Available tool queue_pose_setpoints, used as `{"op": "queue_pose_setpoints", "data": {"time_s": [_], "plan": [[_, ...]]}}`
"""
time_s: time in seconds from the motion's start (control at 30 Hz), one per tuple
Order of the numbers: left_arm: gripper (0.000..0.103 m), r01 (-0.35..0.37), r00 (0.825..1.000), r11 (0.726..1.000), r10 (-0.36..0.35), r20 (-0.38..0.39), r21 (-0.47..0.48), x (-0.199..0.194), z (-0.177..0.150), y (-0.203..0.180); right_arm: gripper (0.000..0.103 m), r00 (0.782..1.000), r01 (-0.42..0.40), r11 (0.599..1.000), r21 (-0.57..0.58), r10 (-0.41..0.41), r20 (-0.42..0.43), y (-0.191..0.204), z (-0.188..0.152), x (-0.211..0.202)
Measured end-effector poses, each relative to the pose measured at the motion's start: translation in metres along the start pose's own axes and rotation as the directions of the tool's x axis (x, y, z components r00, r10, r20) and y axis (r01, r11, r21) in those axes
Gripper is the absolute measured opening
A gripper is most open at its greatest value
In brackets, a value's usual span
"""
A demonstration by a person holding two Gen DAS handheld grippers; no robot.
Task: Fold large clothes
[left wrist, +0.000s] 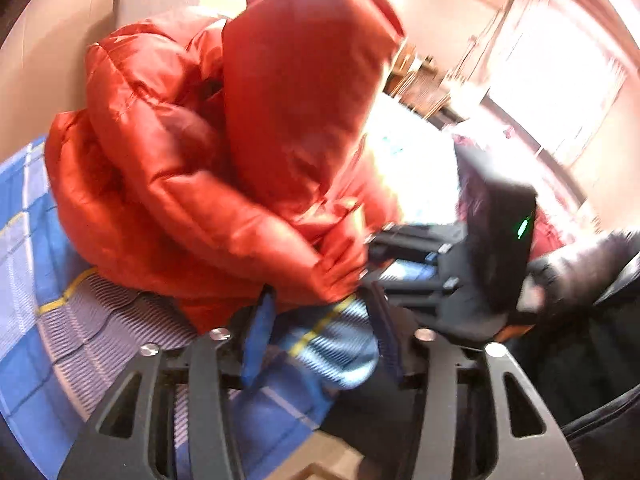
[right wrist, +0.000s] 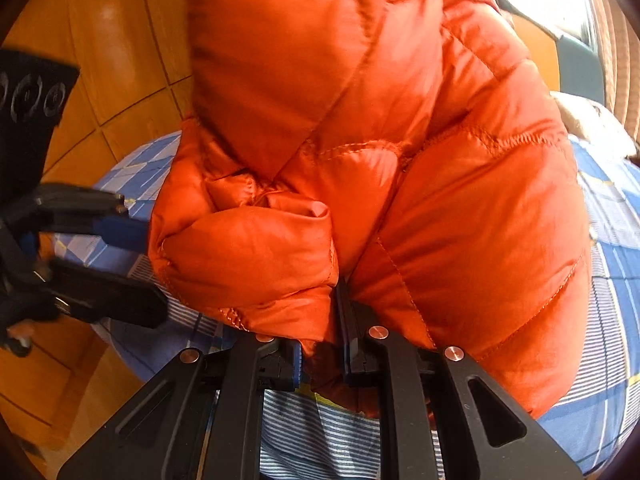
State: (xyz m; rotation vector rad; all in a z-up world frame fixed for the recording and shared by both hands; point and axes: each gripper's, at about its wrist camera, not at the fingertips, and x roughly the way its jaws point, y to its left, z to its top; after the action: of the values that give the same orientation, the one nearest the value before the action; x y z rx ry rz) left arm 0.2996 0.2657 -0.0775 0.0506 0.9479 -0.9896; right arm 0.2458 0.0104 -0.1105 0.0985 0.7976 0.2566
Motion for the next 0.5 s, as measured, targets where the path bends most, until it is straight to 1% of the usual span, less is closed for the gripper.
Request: {"op": "queue_pose_setpoints", "data": {"time_s": [0.07,0.1,0.13,0.2,0.27,0.3,0.33,0.4,0.43,0.47,0.5], "plan": [[0.061,0.013,1.0,1.0,-0.012,0.009,-0.014,0.001,0.003,-0.006,0.017,1.0,0.0,1.0,-0.022,0.0,0.007,0.003,-0.001,-0.003],[0.069,0.029,1.0,0.999,-0.029,0.009,-0.022,0.002,0.007,-0.006,0.018,1.0,-0.006,1.0,-0.021,0.007,0.008,0.003,-0.002,-0.004],[0.074,0.035,0.999,0.999,-0.034,0.009,-0.026,0.004,0.013,-0.009,0.021,1.0,-0.016,1.0,-0.023,0.016,0.012,0.004,-0.003,-0.007],[0.078,0.043,0.999,0.999,-0.042,0.013,-0.032,0.007,0.017,-0.01,0.024,1.0,-0.016,0.999,-0.052,0.017,0.019,0.01,-0.006,-0.011],[0.079,0.034,0.999,0.999,-0.033,0.013,-0.037,0.009,0.021,-0.007,0.034,0.999,-0.035,0.998,-0.061,0.036,0.019,0.014,-0.008,-0.014],[0.079,0.028,1.0,0.999,-0.028,0.009,-0.038,0.01,0.02,-0.009,0.036,0.999,-0.042,0.996,-0.073,0.043,0.017,0.018,-0.009,-0.015],[0.079,0.019,1.0,0.999,-0.019,0.006,-0.036,0.014,0.02,-0.01,0.042,0.999,-0.048,0.995,-0.082,0.049,0.015,0.02,-0.01,-0.016],[0.079,-0.012,1.0,0.999,0.011,-0.007,-0.035,0.021,0.024,-0.013,0.045,0.998,-0.065,0.994,-0.09,0.066,0.01,0.025,-0.012,-0.017],[0.079,-0.043,0.999,0.999,0.042,-0.02,-0.026,0.025,0.025,-0.013,0.045,0.998,-0.061,0.994,-0.093,0.062,0.009,0.027,-0.013,-0.016],[0.078,-0.058,0.998,0.998,0.057,-0.025,-0.024,0.034,0.017,-0.02,0.045,0.998,-0.062,0.994,-0.093,0.063,0.005,0.027,-0.014,-0.015],[0.076,-0.078,0.997,0.997,0.077,-0.028,-0.015,0.038,0.018,-0.021,0.045,0.998,-0.069,0.994,-0.09,0.069,-0.001,0.028,-0.014,-0.016]]}}
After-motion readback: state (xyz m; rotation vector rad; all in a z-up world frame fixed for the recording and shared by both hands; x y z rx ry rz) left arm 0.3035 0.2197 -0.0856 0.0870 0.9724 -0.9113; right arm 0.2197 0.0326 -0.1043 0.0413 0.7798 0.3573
